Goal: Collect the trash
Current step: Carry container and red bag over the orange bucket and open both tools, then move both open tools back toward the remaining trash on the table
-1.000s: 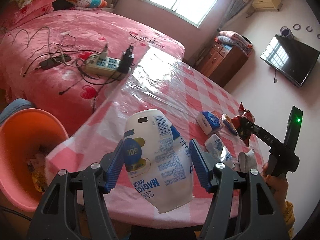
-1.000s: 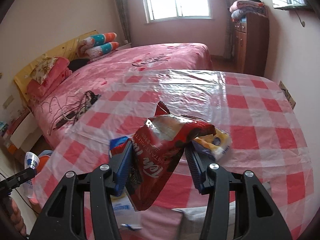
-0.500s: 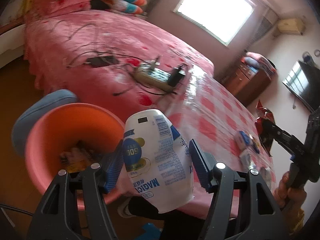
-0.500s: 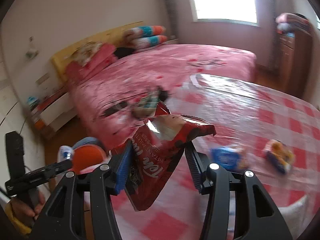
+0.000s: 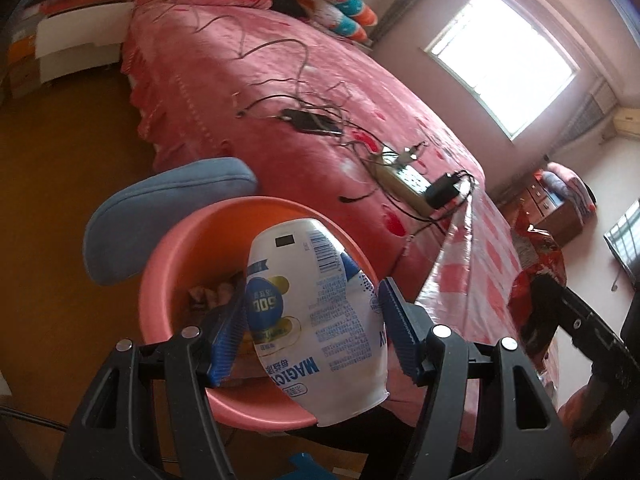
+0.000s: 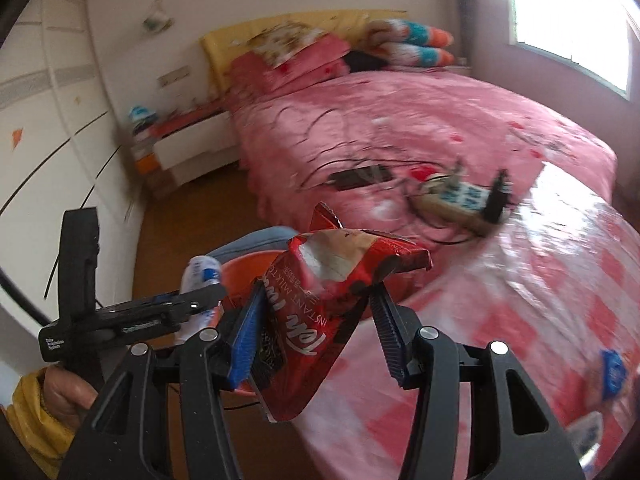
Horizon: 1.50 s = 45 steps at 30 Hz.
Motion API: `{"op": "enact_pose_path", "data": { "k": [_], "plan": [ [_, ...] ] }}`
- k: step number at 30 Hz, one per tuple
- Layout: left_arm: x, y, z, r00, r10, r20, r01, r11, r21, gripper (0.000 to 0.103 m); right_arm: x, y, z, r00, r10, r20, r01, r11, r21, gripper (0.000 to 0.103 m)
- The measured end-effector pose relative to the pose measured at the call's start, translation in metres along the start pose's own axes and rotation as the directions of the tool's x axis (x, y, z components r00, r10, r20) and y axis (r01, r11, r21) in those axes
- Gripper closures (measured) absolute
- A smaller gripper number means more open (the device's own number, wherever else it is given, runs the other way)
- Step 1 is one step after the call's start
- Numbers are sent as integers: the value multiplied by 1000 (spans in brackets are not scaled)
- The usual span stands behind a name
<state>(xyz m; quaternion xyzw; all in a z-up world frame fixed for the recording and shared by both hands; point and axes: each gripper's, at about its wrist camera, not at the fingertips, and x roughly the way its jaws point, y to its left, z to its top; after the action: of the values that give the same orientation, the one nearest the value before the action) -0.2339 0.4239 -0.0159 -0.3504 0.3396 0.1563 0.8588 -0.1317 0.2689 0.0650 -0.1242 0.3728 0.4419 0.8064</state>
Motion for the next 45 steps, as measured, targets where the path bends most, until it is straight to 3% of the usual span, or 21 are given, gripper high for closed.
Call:
{"op": "enact_pose_path", "data": {
  "k": [7,9,10,15,21,27,39,45],
  "plan": [
    [6,13,1,1000,19,1,-18,999,-31,37,35,26,4,999,18,-44,-20,998,-54,46],
    [9,16,0,999,52,-5,-52,998,-31,27,41,26,0,999,10,-49,-12,998,-56,25],
    [10,18,-1,997,77,-6,-77,996,-33,18,41,23,-1,999,9,-40,-11,999,-38,21],
    [11,18,-4,993,120,-10,-120,993,-14,16,14,5,-7,999,-21,33,20,999,35,12],
    [5,6,-7,994,110,-6,-110,994,28,16,-29,-20,-20,985,-132,108,124,989,76,12],
    [3,-18,-11,997,81,-3,-80,993,86,16,-57,-43,-44,968,-217,129,203,973,114,11],
    [1,-87,-26,998,53,-44,-43,978,202,15,-99,-81,-92,931,-314,183,288,945,158,11],
    [0,-121,-38,997,58,-55,-41,964,261,14,-117,-99,-107,920,-323,223,280,938,203,11]
  ]
}}
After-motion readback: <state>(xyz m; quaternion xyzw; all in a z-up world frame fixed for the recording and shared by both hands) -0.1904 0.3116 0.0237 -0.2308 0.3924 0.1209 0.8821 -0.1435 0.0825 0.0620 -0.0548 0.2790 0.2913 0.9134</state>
